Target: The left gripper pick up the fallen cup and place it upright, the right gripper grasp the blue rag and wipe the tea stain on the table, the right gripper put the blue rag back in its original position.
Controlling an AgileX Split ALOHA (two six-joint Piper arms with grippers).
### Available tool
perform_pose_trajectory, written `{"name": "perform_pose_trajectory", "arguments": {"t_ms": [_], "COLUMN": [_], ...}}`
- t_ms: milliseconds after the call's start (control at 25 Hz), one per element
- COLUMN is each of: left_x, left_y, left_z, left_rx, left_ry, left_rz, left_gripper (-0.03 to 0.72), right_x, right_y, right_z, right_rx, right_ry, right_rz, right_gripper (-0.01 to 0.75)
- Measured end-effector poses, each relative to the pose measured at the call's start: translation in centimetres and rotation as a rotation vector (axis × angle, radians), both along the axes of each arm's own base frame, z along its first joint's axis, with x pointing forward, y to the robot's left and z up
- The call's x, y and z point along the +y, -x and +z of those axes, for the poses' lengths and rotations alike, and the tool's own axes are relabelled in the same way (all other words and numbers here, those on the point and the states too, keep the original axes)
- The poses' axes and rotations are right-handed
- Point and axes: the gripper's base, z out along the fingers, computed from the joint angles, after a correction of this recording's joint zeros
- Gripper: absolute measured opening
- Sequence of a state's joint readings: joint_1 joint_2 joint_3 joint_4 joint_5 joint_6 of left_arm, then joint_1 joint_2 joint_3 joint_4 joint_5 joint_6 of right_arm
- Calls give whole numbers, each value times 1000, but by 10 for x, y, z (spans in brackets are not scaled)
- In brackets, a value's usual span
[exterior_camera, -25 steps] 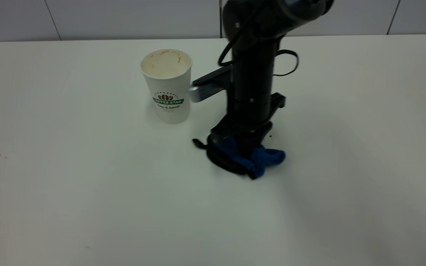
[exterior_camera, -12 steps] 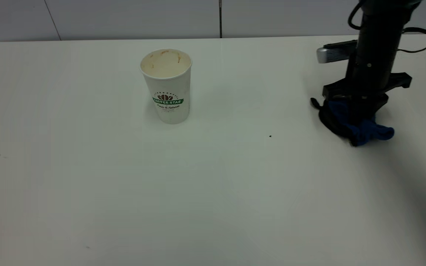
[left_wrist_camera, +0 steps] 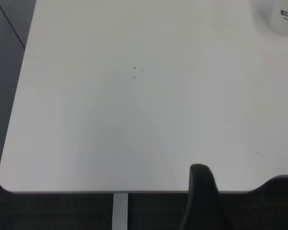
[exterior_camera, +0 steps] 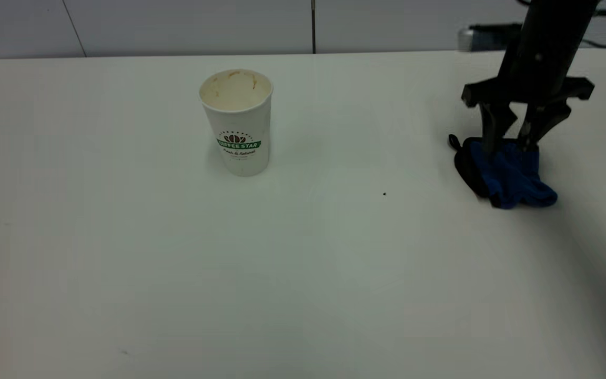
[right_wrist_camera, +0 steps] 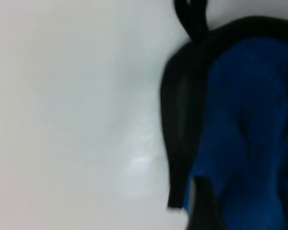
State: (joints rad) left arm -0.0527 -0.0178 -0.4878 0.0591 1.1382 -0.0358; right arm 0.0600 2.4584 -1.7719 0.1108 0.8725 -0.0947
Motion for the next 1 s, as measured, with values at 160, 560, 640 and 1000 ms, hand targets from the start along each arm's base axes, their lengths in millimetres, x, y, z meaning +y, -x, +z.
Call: {"name": "perform_pose_trajectory", "arguments": {"t_ms": [160, 560, 640, 1000], "left_x": [0, 0, 0, 0], "left_y": [0, 0, 0, 0], "left_z": [0, 0, 0, 0], "left_rx": [0, 0, 0, 0], "left_ry": [0, -1, 0, 0], "left_rz": [0, -1, 0, 0], "left_gripper": [516, 516, 516, 516], "right_x": [1, -7, -9, -20], "right_y": [17, 158, 196, 348], "right_z": [84, 229, 231, 214], "right_rx": [-128, -338, -332, -303], "right_ry": [-21, -29, -29, -46], "right_rz": [46, 60, 61, -11], "right_gripper": [582, 554, 554, 554]}}
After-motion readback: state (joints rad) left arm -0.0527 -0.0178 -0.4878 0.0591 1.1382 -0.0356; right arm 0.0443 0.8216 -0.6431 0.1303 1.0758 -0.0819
